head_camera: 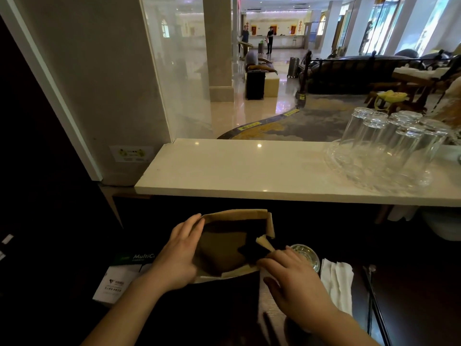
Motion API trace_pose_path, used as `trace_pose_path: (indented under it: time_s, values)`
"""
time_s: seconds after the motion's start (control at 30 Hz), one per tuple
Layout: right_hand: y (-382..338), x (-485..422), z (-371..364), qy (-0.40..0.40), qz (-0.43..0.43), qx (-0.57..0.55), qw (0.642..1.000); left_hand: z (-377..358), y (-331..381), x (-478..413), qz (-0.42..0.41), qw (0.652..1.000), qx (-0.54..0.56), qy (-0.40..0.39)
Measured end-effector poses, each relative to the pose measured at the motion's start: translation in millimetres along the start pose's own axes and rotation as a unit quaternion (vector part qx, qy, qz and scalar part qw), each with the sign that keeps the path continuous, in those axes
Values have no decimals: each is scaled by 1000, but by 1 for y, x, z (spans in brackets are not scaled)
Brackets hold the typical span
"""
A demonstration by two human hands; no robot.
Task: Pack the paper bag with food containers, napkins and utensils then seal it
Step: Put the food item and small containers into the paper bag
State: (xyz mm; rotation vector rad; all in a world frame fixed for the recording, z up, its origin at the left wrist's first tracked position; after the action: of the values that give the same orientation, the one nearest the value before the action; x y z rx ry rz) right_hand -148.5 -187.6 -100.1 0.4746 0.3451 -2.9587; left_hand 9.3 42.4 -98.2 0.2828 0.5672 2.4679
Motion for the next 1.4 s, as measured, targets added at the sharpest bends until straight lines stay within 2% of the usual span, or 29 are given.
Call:
trace_pose_path:
  time_s: [0.1,0.17,0.2,0.23,0.3,0.37,0.47,0.67,0.8,0.93,1.07,1.2,1.4]
  values:
    - [9,11,5,96,-36,-96,990,1,3,0,2,1000,-5,-11]
    - [20,28,1,136,-115,-114,977,2,2,-1,-1,1000,-7,-18]
    - [26,37,-3,131,-158,-96,974,3,2,-1,0,1000,-8,-21]
    - [32,46,-9,102,-200,-63,972,4,1,-1,3,1000,-9,-24]
    - [41,62,-23,-19,-277,-1,961,6,1,-2,8,1000,-11,-26]
    - [45,75,-35,-122,-323,-1,938,7,2,-2,13,999,-13,-27]
    - [51,82,-48,-133,-343,-54,928,7,3,-2,15,999,-11,-30]
    - [57,78,-55,-149,-352,-49,923,7,5,-2,13,1000,-15,-22]
    - [45,66,-25,-106,-323,-35,940,5,1,1,18,1000,-19,-16]
    - [16,34,40,-1,-234,-70,970,3,2,3,17,1000,-15,-4]
    - [-17,-12,93,46,-152,-131,979,4,8,5,-4,1000,-24,0]
    - [-47,-66,89,4,-84,-152,985,7,12,7,-25,1000,-11,-4]
    - [-60,-122,10,-120,-51,-102,986,13,15,7,-8,1000,-16,17]
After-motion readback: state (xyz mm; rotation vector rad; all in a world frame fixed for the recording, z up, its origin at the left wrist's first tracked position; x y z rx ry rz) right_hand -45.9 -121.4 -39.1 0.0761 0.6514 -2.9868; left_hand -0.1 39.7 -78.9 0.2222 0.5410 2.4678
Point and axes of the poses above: each hand's wrist, its own x-axis away from the middle knuckle, its own z-axis out of the back of the hand, y = z × x, the point moved 2 cm from there along -x, towards the middle knuckle, and after that the axes turned 1 degree about x, right-handed, at the moved point
